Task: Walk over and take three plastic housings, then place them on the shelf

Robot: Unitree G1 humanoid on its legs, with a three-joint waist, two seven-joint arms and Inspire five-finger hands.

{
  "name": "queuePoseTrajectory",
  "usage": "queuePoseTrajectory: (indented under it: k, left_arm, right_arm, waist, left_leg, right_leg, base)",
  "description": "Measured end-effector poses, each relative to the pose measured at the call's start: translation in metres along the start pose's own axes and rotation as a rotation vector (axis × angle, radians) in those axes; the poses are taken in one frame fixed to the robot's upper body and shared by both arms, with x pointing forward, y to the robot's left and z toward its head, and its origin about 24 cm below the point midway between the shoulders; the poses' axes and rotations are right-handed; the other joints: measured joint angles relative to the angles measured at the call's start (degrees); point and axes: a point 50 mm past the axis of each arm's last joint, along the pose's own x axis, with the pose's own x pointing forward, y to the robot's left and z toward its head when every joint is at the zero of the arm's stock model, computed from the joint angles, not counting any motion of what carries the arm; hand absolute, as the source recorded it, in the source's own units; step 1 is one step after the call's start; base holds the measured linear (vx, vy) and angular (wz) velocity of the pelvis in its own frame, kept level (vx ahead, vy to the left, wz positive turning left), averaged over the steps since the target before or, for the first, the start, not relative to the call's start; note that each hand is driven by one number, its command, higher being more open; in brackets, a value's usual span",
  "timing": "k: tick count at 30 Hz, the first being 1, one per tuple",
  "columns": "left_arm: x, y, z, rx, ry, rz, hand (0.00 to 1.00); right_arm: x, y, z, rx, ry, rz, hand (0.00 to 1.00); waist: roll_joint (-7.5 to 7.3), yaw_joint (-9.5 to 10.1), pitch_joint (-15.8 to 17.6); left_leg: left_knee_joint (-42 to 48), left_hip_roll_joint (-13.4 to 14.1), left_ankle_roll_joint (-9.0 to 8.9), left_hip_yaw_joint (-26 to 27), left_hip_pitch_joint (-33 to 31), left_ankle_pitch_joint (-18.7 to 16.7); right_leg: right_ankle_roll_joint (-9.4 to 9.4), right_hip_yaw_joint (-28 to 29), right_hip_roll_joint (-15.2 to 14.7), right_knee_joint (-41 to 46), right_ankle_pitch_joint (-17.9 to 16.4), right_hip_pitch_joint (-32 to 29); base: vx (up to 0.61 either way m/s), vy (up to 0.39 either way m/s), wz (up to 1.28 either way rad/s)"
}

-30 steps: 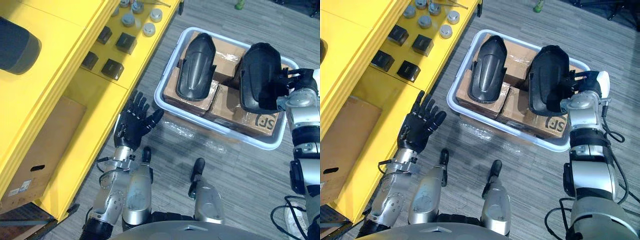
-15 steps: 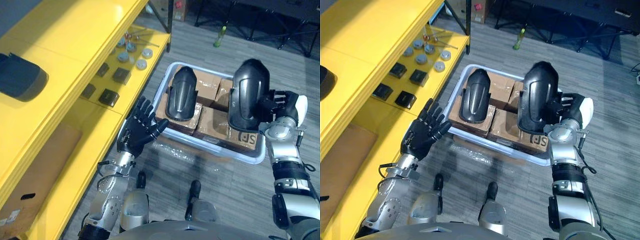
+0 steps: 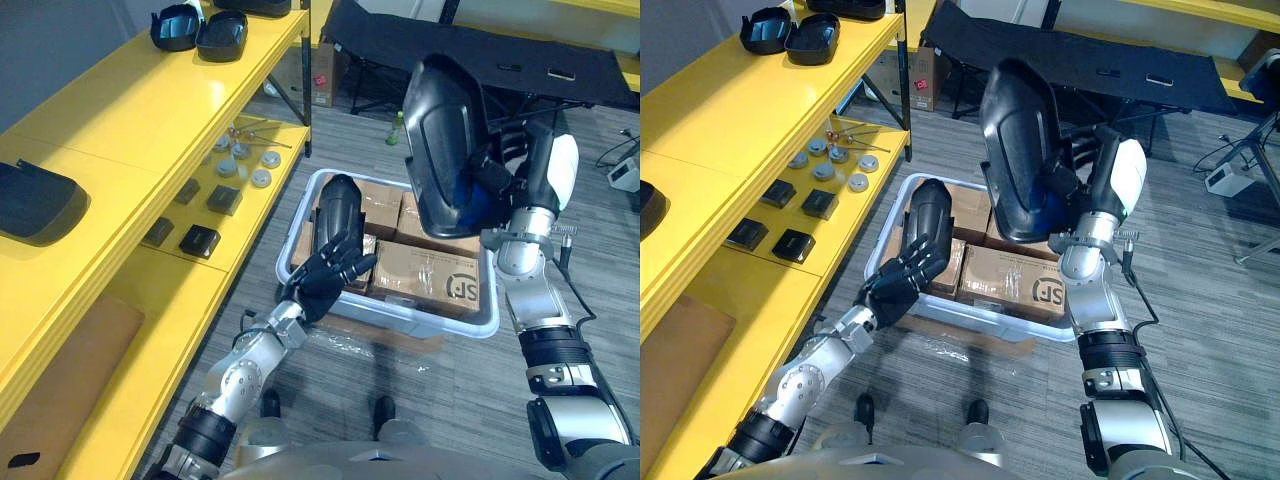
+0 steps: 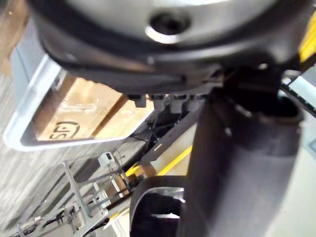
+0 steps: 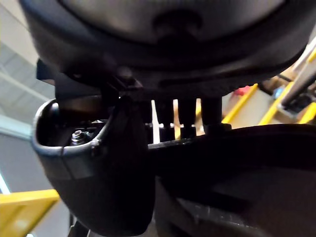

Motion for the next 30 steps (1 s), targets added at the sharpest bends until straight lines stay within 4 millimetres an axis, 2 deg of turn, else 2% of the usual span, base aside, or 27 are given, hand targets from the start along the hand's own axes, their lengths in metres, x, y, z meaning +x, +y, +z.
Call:
queuePoseTrajectory:
  k: [2, 5, 12, 18, 24, 25, 30]
  left_arm:
    - [0.011, -0.006, 0.006, -0.021, -0.027, -0.016, 1.00]
    - [0.022, -0.018, 0.011, -0.021, -0.047, -0.047, 1.00]
    - [0.031, -0.026, 0.004, -0.034, -0.034, -0.020, 1.00]
    - [0.032, -0.022, -0.005, -0.029, -0.013, 0.054, 1.00]
    - [0.033, -0.020, 0.001, -0.039, -0.091, 0.156, 1.00]
    - [0.034, -0.021, 0.004, -0.053, -0.128, 0.210, 0.00]
    - [0.031, -0.011, 0.027, -0.219, -0.318, 0.363, 0.00]
  right_arm:
    - [-0.005, 0.012, 0.008, 0.039, -0.030, 0.035, 0.00]
    - [-0.012, 0.025, 0.020, 0.096, -0.075, 0.087, 0.00]
    - [-0.047, 0.061, 0.029, 0.182, -0.089, 0.278, 0.00]
    - [-0.061, 0.073, 0.028, 0.206, -0.061, 0.322, 0.00]
    - [-0.071, 0.080, 0.030, 0.229, -0.049, 0.356, 0.00]
    - [-0.074, 0.083, 0.031, 0.235, -0.047, 0.368, 0.00]
    - [-0.084, 0.092, 0.035, 0.301, -0.012, 0.391, 0.00]
  waist:
    - [-0.62, -0.11, -1.79]
    - [-0.89, -0.45, -2.23]
    - [-1.04, -0.80, -2.65]
    - [-1.34, -1.12, -3.02]
    - [-1.41, -1.46, -3.75]
    - [-1.43, -1.44, -3.77]
    - [-1.65, -1.25, -3.92]
  left_leg:
    - [0.02, 0.20, -0.08, 0.25, 0.29, 0.00]
    - [0.08, 0.12, -0.10, 0.27, 1.03, 0.03]
    - [-0.01, 0.10, -0.13, 0.24, 1.49, 0.09]
    - [0.07, 0.00, -0.09, 0.02, 1.70, 0.14]
    - [0.16, 0.04, -0.15, 0.08, 2.02, 0.08]
    - [0.16, 0.09, -0.18, 0.06, 2.01, 0.05]
    - [0.16, 0.14, -0.19, -0.35, 1.86, 0.08]
  right_leg:
    - [-0.02, 0.26, 0.22, -0.05, 0.01, 0.15]
    - [-0.03, 0.33, 0.13, -0.05, 0.03, 0.83]
    - [-0.03, 0.32, 0.11, -0.10, 0.00, 1.28]
    - [-0.03, 0.11, 0.03, -0.09, 0.01, 1.68]
    - [-0.07, 0.11, 0.05, -0.25, -0.01, 2.00]
    - [-0.08, 0.10, 0.10, -0.31, -0.02, 2.03]
    - [-0.24, -0.32, 0.17, -0.33, -0.13, 2.13]
  base:
    - [-0.01, -0.011, -0.06]
    - [0.00, 0.000, 0.00]
    - [-0.01, 0.002, 0.00]
    - [0.00, 0.000, 0.01]
    - [0.00, 0.000, 0.00]
    - [0.00, 0.000, 0.00]
    - [0.00, 0.000, 0.03]
